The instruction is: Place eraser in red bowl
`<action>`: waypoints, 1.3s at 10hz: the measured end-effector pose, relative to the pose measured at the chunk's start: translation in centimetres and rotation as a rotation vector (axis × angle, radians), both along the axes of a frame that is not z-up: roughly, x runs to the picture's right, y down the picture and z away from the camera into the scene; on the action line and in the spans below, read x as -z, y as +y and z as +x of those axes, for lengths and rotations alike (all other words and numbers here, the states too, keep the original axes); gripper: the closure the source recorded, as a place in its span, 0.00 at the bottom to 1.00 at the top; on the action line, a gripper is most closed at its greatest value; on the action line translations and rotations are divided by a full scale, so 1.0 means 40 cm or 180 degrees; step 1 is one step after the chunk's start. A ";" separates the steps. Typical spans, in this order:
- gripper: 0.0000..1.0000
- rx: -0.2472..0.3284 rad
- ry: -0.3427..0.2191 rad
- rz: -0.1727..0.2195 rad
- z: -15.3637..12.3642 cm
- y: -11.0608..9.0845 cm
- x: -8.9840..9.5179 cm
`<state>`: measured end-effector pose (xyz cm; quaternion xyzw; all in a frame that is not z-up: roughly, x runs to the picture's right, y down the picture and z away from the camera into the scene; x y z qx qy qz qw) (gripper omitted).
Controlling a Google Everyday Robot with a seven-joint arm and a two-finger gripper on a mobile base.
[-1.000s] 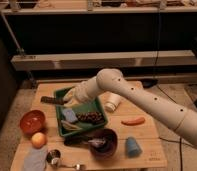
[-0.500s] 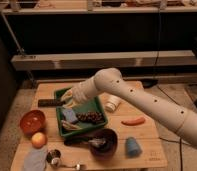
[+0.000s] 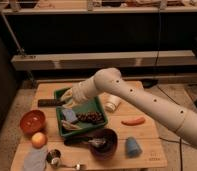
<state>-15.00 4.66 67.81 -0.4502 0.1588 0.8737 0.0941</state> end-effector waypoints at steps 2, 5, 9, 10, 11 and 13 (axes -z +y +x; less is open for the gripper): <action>1.00 -0.0136 0.0271 -0.0280 -0.052 -0.026 -0.007; 1.00 -0.0288 0.0841 -0.0640 -0.143 -0.054 0.007; 1.00 -0.0266 0.1123 -0.1159 -0.195 -0.005 -0.046; 1.00 -0.0202 0.1124 -0.1342 -0.222 0.035 -0.079; 1.00 -0.0171 0.1117 -0.1403 -0.233 0.048 -0.088; 1.00 -0.0059 0.1111 -0.1487 -0.263 0.069 -0.091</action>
